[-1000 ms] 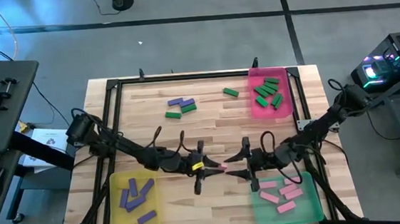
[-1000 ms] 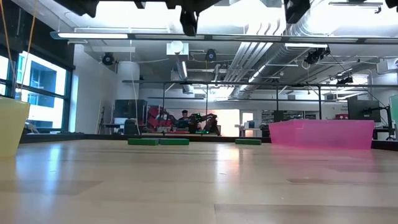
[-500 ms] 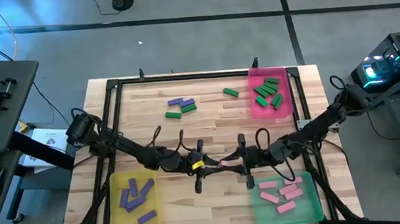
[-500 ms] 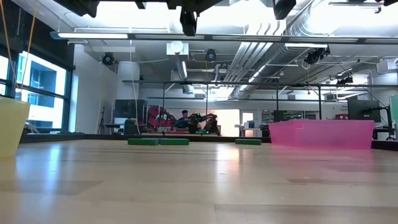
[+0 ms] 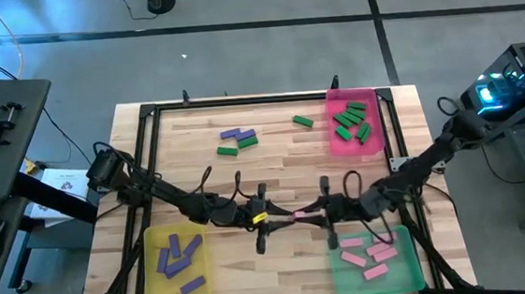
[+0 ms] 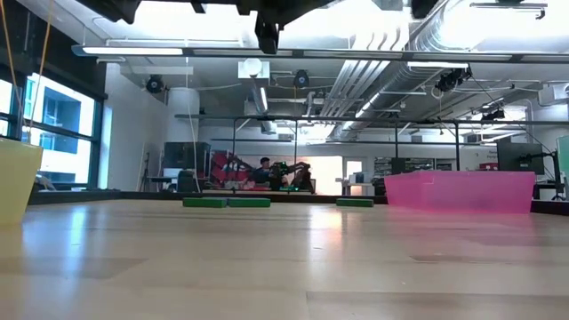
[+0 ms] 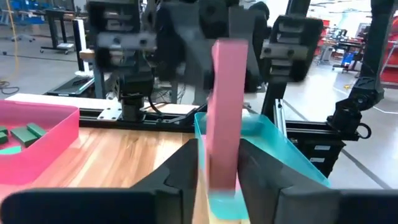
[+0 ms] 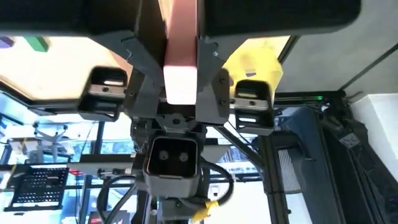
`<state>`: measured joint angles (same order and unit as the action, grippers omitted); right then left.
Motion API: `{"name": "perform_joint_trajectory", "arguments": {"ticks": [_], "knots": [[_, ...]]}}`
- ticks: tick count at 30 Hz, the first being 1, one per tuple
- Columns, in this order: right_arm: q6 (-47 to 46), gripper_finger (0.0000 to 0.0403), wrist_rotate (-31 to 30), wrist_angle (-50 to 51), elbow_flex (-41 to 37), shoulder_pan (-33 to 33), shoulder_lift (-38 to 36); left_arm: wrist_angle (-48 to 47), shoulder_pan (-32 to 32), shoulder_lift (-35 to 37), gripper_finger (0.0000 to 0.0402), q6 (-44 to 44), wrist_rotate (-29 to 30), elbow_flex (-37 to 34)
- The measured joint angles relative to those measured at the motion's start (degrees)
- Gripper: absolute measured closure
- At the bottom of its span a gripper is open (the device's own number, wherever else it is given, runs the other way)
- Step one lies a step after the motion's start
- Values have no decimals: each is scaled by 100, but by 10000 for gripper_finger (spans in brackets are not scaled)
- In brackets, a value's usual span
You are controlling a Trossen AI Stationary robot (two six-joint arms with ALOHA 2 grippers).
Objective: Sort blocks
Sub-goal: Put the pink block into the green bin
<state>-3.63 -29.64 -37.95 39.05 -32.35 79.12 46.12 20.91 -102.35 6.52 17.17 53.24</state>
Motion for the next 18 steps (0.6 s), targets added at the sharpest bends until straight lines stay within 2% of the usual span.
{"name": "perform_joint_trajectory", "arguments": {"ticks": [5,10,13,18], "knots": [[-658,372,-827,1460,0,-799,-812,-260,-2,-2,273,-4,42,-1],[-2428,372,-1064,3250,2,-1610,-1510,-452,-11,-2,255,130,51,-1],[-3813,372,-781,4243,2,-1960,-1630,-450,-13,-2,253,133,54,-1],[-5860,372,356,5535,2,-2226,-1363,-454,-26,-2,252,131,64,-1]]}}
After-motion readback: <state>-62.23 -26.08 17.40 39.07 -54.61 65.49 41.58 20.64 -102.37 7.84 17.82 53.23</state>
